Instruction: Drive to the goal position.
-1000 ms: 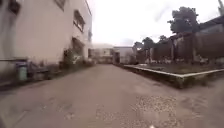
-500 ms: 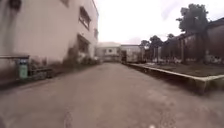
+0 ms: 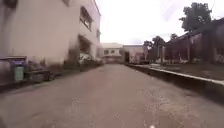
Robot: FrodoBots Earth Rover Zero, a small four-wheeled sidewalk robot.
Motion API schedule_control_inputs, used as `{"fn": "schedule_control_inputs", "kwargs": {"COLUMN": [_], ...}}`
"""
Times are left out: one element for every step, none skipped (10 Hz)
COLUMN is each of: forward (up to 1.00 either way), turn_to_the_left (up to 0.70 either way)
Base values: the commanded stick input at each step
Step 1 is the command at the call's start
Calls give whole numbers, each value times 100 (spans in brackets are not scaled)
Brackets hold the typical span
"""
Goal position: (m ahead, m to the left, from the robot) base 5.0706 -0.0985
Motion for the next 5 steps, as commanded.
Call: {"fn": "schedule_control_inputs", "kwargs": {"forward": [70,70,70,70,70], "turn_to_the_left": [-35,-35,-14,0,0]}}
